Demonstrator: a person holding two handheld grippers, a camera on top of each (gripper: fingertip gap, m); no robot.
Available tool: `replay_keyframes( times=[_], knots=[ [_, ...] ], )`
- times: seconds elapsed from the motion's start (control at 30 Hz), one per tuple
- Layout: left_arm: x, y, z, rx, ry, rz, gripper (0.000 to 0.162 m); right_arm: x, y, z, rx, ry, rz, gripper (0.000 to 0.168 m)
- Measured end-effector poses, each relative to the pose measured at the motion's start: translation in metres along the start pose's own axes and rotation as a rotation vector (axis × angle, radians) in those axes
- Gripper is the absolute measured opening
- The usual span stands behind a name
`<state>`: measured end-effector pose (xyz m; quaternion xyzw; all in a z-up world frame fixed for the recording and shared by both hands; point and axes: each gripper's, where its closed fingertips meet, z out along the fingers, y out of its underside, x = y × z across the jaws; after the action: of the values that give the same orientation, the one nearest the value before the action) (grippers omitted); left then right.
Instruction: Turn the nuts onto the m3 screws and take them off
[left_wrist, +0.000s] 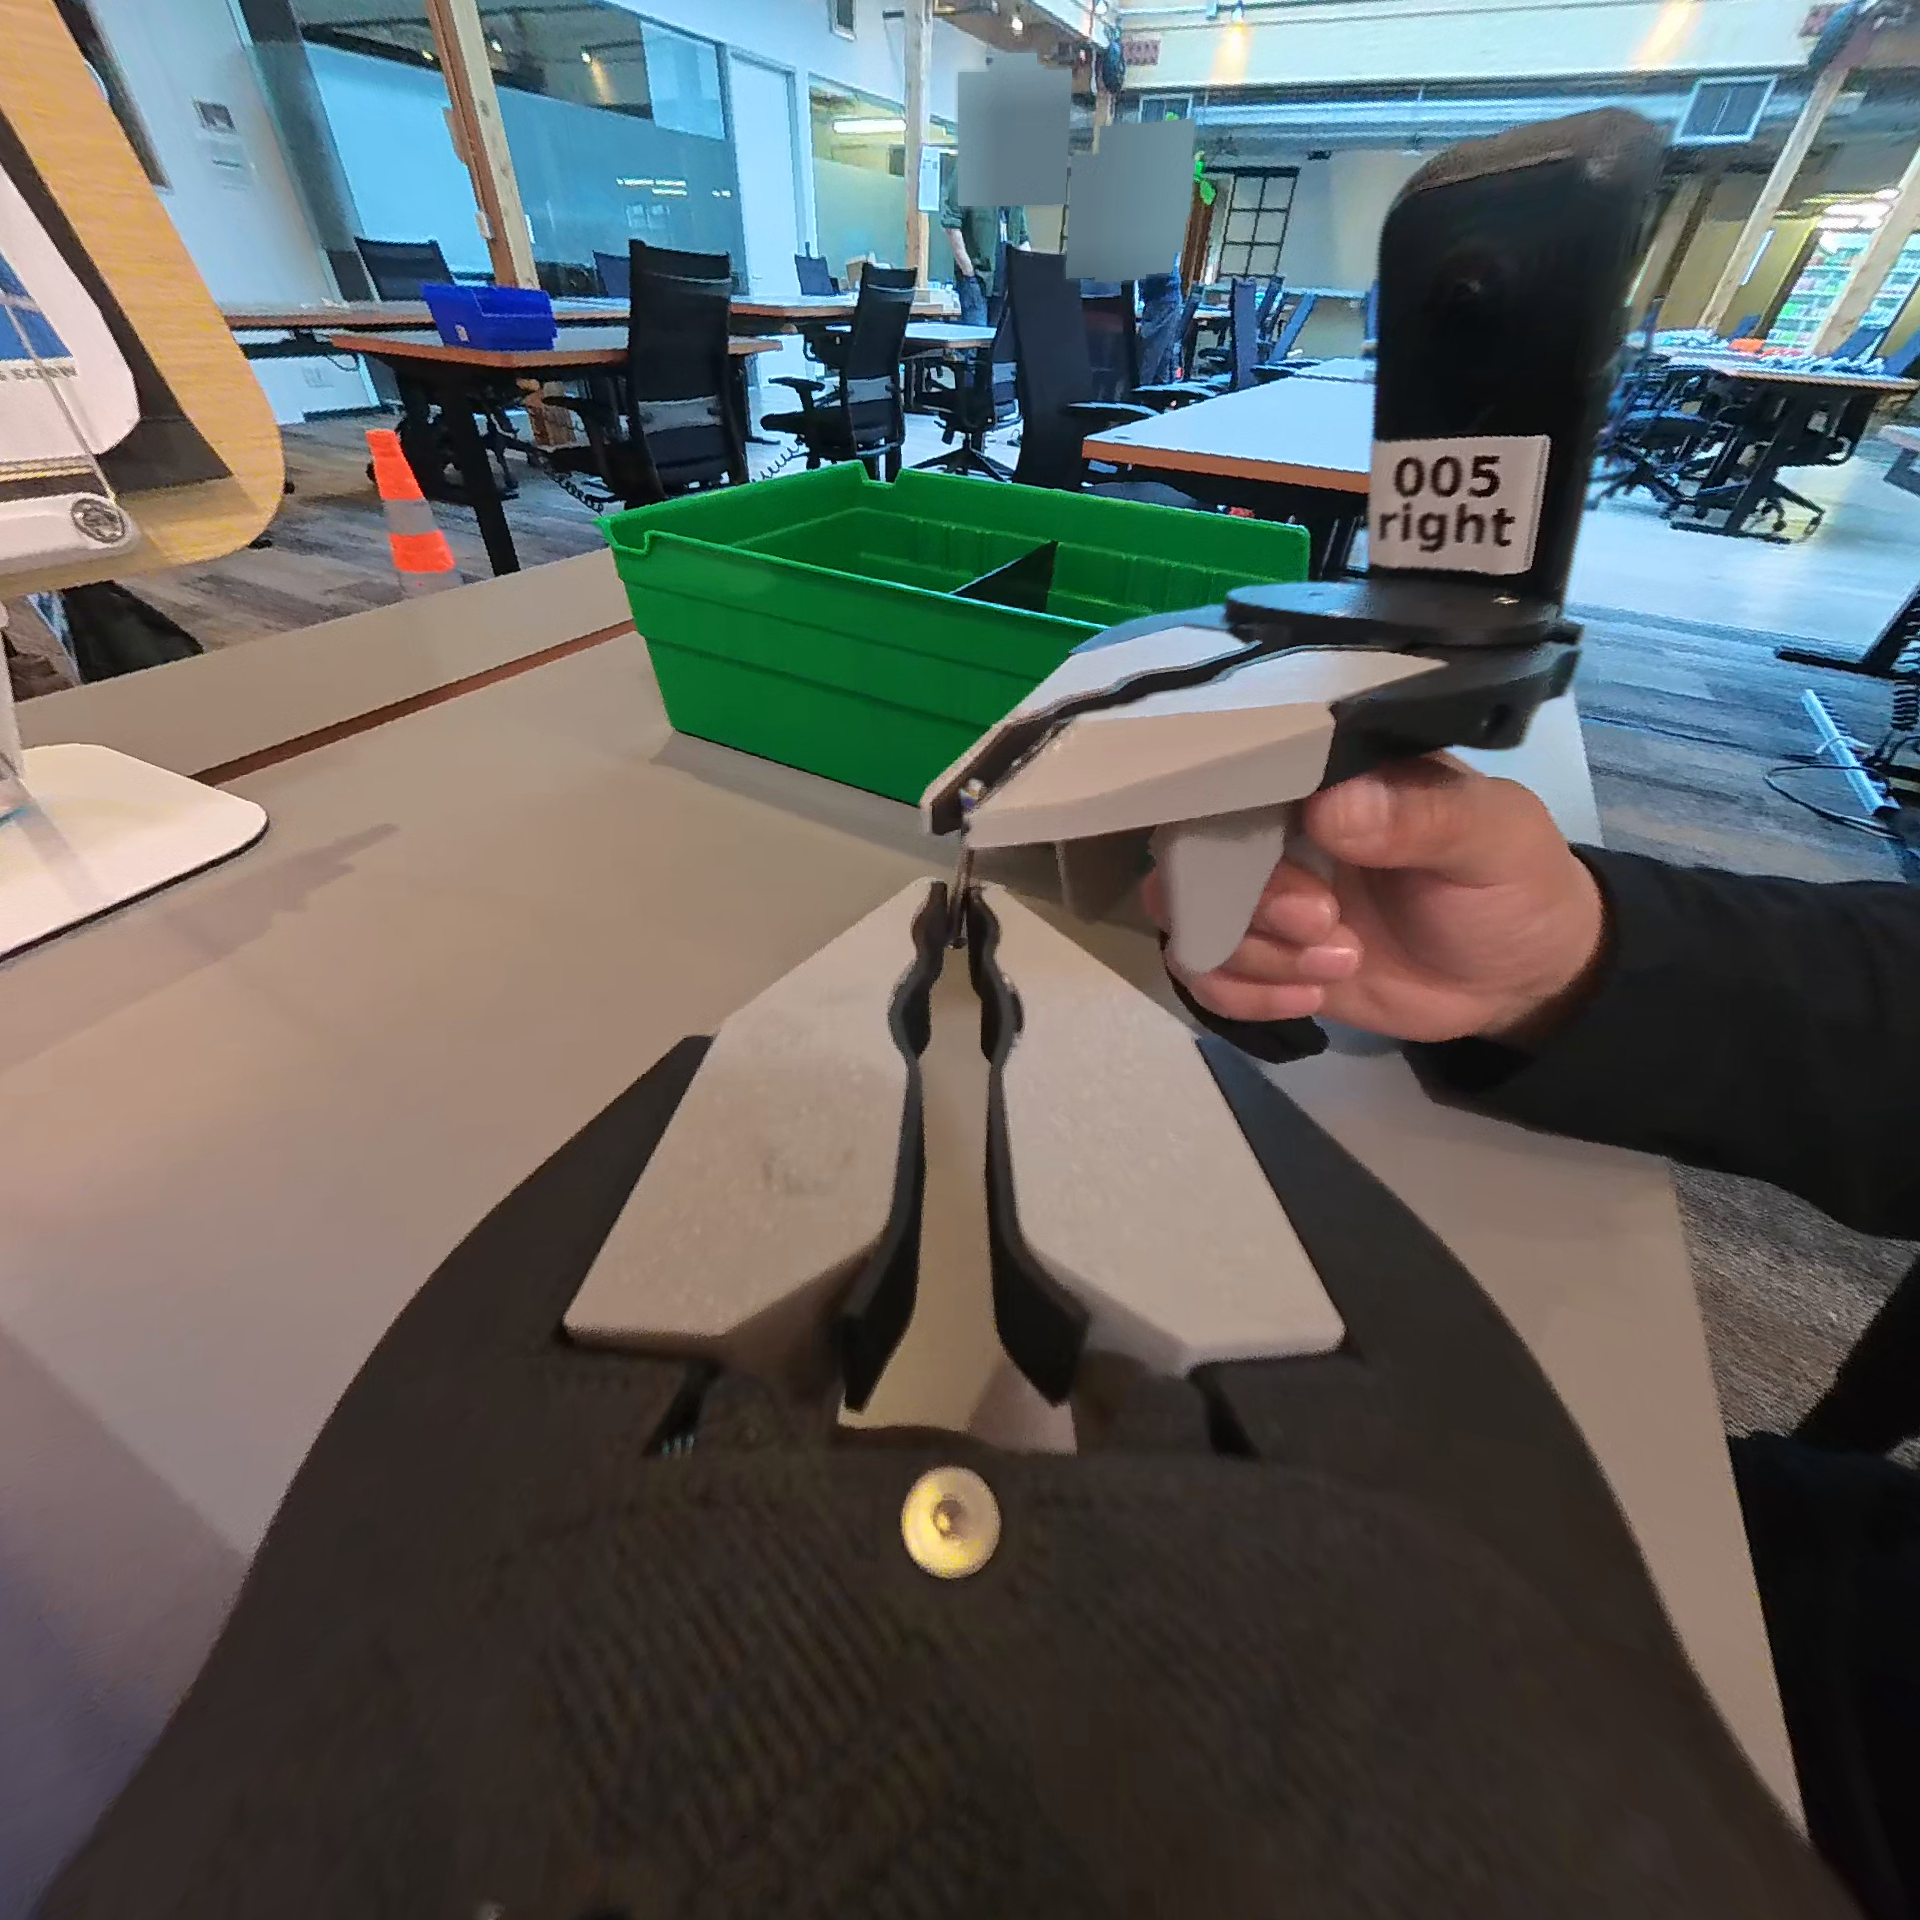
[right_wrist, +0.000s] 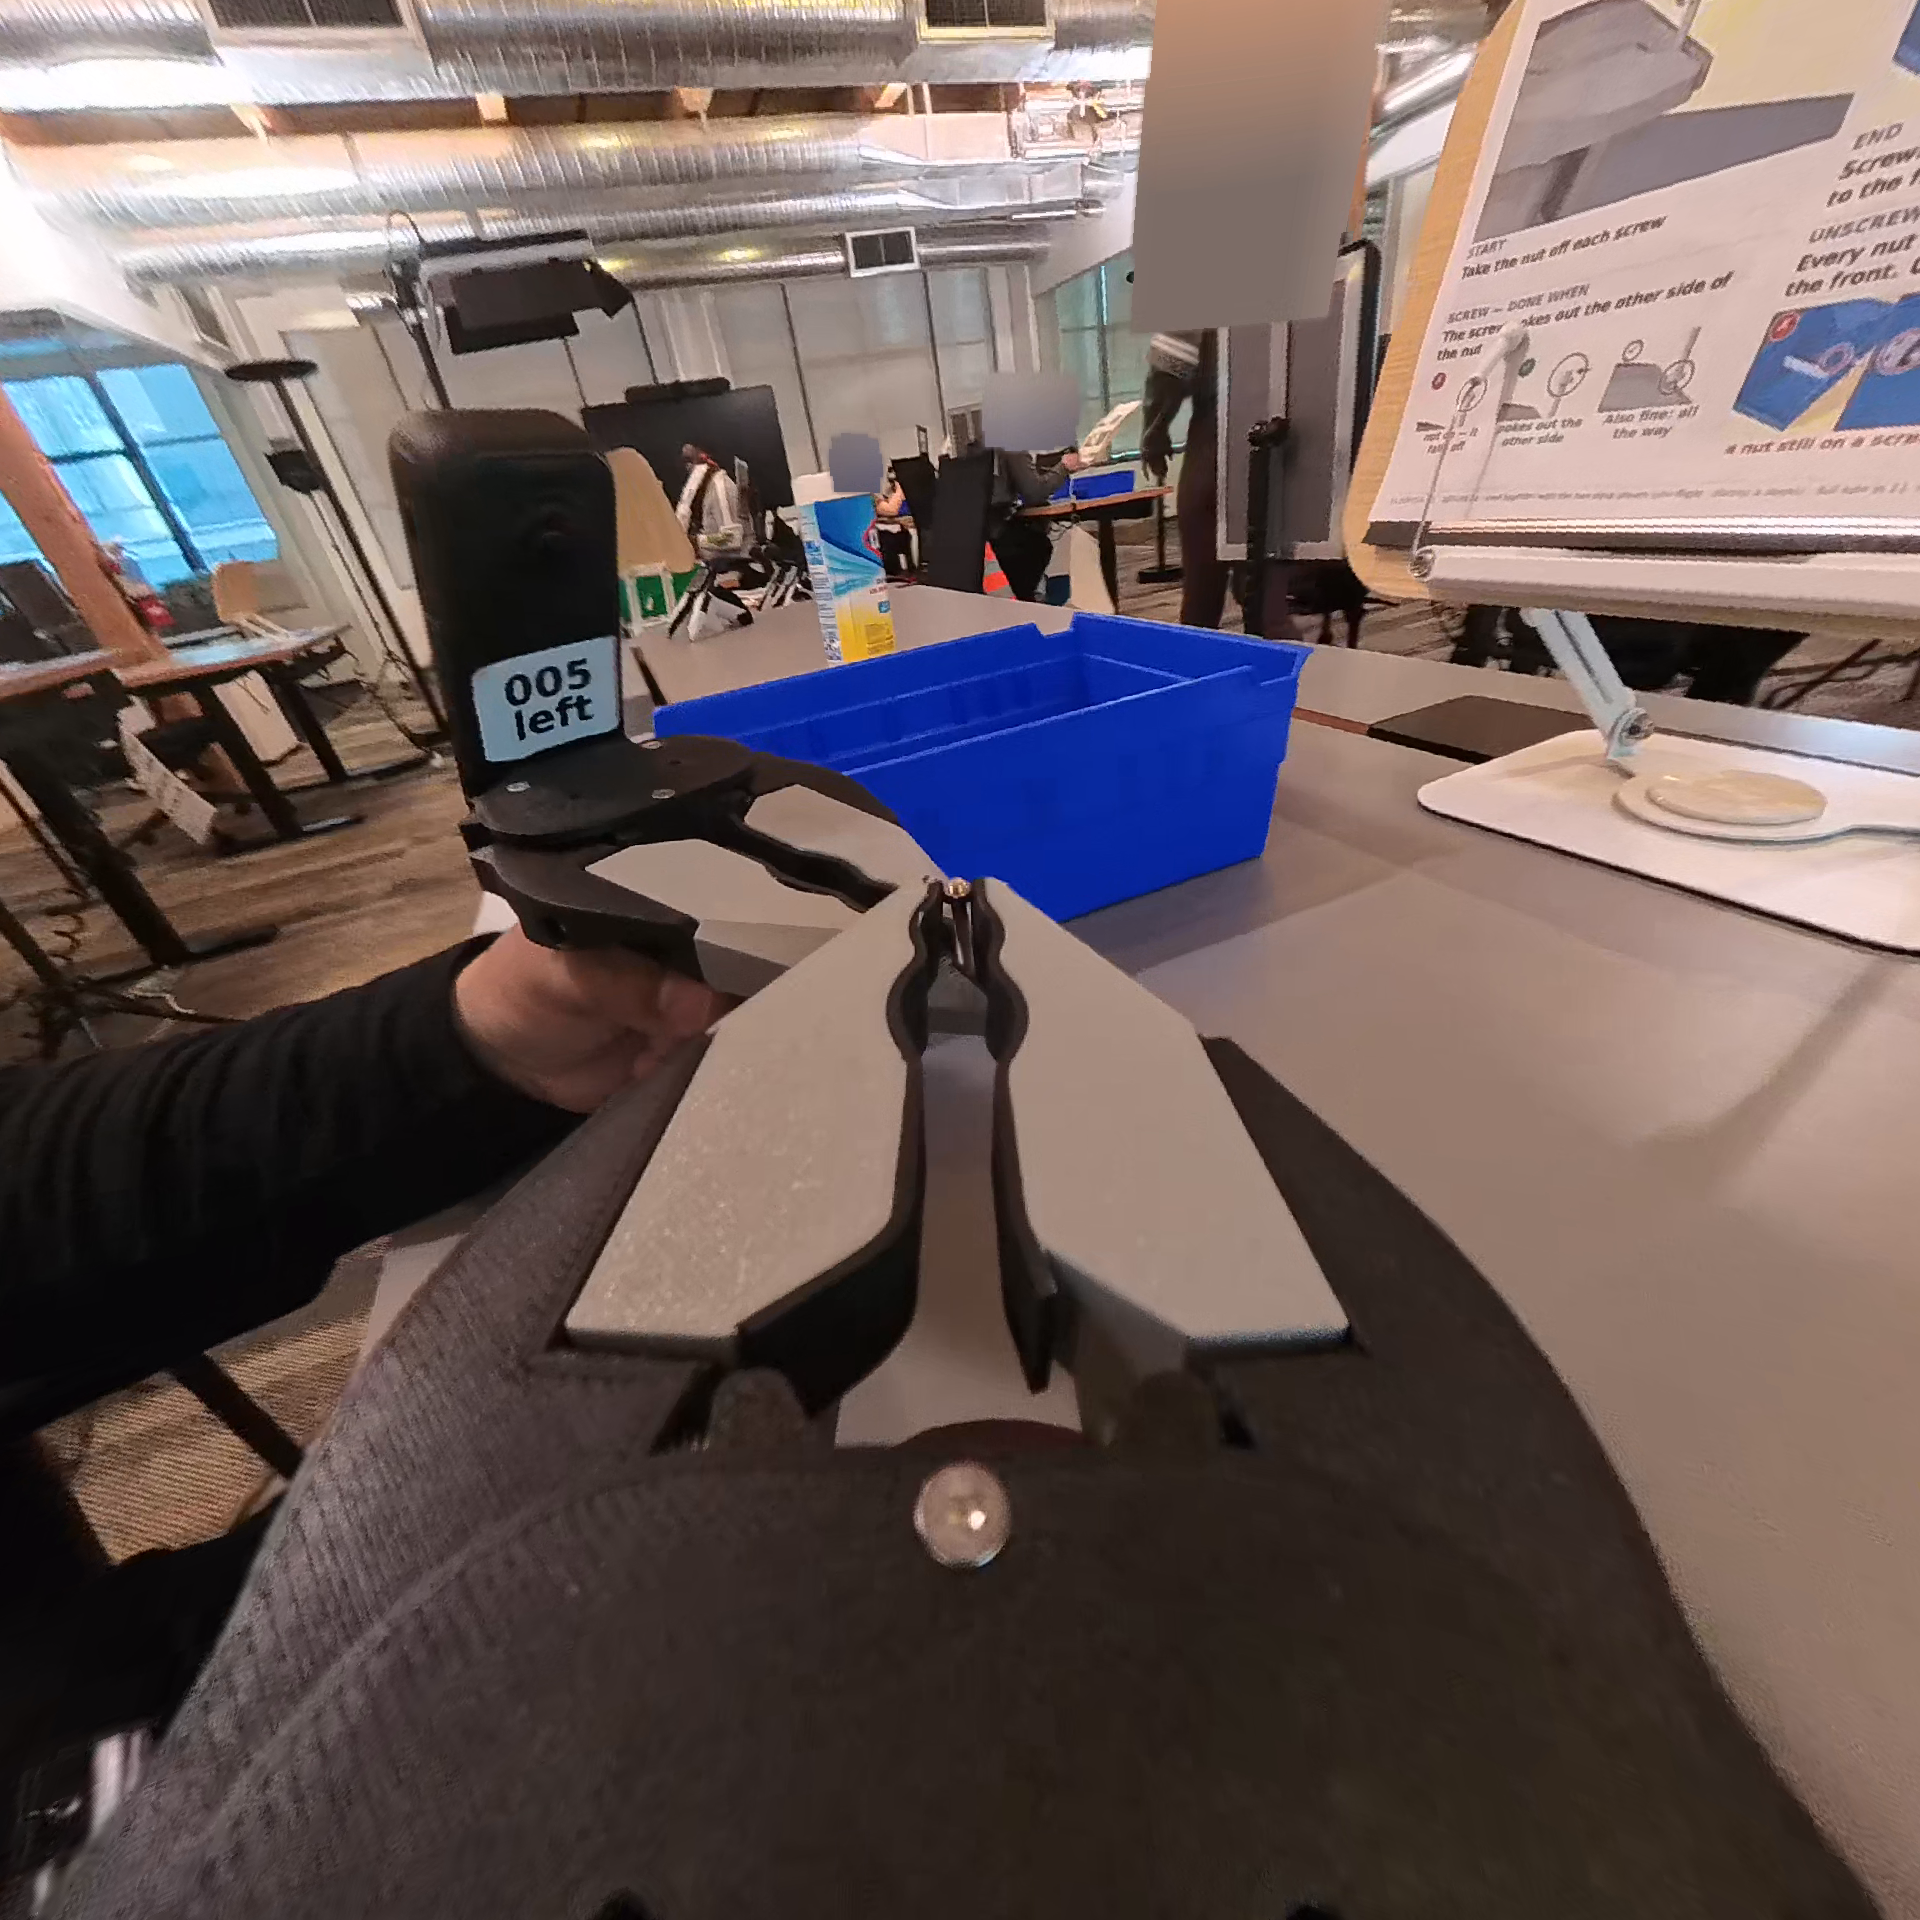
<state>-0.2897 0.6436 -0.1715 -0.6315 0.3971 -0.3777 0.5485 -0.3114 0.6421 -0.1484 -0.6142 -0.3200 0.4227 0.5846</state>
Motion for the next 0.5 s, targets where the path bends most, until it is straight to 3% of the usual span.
replay_keyframes(
  times=[0.5],
  knots=[
    [0.0003,0.0008,-0.0009,-0.011,0.005,0.008,0.0,0.0023,0.0072,0.0021,-0.039,0.008,0.008,0.002]
  ],
)
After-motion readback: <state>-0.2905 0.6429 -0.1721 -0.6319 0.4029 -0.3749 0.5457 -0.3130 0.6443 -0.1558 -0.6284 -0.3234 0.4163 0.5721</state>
